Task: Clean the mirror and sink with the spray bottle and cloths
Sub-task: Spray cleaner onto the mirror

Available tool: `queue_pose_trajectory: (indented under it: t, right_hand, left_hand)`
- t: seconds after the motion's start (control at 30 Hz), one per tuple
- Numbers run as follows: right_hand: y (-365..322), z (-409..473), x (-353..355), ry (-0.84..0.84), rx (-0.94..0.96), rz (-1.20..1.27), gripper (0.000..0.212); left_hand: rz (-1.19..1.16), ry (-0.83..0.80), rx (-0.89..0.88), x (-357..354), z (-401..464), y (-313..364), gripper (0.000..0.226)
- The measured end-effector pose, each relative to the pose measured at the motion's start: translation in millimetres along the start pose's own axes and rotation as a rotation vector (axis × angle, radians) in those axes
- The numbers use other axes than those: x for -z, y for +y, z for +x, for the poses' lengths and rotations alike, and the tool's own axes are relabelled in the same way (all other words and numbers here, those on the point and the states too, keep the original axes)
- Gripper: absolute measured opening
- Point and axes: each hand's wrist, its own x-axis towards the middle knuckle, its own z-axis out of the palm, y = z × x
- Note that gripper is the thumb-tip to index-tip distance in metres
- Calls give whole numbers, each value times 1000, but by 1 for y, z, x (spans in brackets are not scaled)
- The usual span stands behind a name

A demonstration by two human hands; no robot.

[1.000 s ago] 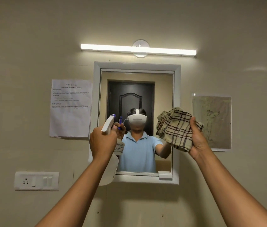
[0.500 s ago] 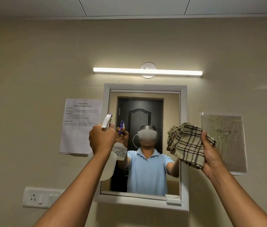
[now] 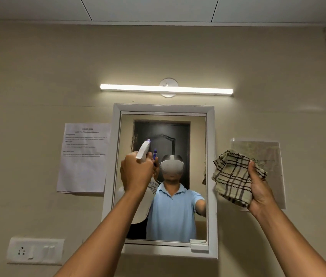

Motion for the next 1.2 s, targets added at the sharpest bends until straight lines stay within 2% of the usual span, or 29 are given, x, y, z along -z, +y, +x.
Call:
queue_pose_trajectory:
  t: [0.07,0.17,0.27,0.4,0.57,0.73,0.83,1.0,1.2]
  right_hand:
    - [-1,0,5,7,-1,0,63]
    - [-2,-4,12,12,-1,-10,75]
    - [-3,-6,20,13,-8,-7,73]
    - [-2,-9,31,23,-20,-29,98]
    - [2,-12,40,10,-29,-13,85]
    - [21,-21,34,19,-48,-11,96]
    - [35,-26,23,-15,-76,1,88]
    - [54,-34,-2,-33,-123,17,100]
    - [66,-44,-16,-37,-136,8,98]
  left_hand:
    - [-33,-21,0,-13,-9,6,14]
    - [-50,-77,-25,-34,-22,10,11]
    - [-45,-136,-64,-51,-33,15,13]
    - [-74,-157,-49,-65,-44,16,20]
    - [-45,-177,-79,-66,-58,2,25]
    - [-12,-140,33,-39,-64,-23,16]
    - [17,-109,64,-10,-60,-38,11]
    - [81,8,157,36,-43,-68,17]
    - [118,70,220,79,-40,-97,19]
